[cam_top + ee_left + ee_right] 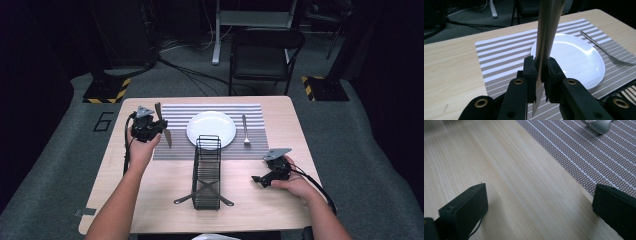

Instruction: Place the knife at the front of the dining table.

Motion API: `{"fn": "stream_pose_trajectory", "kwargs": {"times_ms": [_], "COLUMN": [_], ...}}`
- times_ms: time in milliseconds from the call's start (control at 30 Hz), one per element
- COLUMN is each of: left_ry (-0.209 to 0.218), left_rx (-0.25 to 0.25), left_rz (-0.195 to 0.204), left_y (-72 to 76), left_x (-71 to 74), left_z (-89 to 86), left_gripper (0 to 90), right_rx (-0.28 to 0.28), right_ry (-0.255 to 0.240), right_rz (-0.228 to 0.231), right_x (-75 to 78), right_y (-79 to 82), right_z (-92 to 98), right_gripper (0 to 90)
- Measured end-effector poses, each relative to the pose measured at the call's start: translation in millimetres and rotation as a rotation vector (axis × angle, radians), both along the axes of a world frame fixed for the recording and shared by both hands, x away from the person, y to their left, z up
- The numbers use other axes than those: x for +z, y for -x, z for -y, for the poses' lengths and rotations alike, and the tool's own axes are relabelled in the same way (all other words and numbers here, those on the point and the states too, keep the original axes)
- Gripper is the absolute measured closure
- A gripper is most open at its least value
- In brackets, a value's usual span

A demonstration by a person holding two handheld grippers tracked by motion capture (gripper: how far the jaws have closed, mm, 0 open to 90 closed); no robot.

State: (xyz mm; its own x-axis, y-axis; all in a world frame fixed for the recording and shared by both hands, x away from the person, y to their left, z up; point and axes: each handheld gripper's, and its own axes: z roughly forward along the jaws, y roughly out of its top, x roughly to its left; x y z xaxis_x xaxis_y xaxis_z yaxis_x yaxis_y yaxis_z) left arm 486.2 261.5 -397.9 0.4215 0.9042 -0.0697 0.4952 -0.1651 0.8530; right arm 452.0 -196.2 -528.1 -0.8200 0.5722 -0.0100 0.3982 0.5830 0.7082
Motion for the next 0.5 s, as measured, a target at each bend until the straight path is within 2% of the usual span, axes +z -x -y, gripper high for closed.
{"fn": "stream_pose_trajectory", "kwargs": {"times_ms": [267, 500], "left_ry": [0.005, 0.014], "left_rx": [0.033, 0.045], "left_rz": [-0.03, -0.009], "left_y": [-3.5, -5.5], "left_x": [-15.6, -22.1], "left_z": [-7.5, -7.5], "left_gripper": [80.9, 81.0], "right_rx": [-0.001, 0.001], "right_ry": [0.0, 0.001], "right_rz": [0.0, 0.0], "right_x": [0.0, 0.0], "right_y": [0.1, 0.0], "right_z": [0.0, 0.0], "right_gripper": [0.0, 0.0]}}
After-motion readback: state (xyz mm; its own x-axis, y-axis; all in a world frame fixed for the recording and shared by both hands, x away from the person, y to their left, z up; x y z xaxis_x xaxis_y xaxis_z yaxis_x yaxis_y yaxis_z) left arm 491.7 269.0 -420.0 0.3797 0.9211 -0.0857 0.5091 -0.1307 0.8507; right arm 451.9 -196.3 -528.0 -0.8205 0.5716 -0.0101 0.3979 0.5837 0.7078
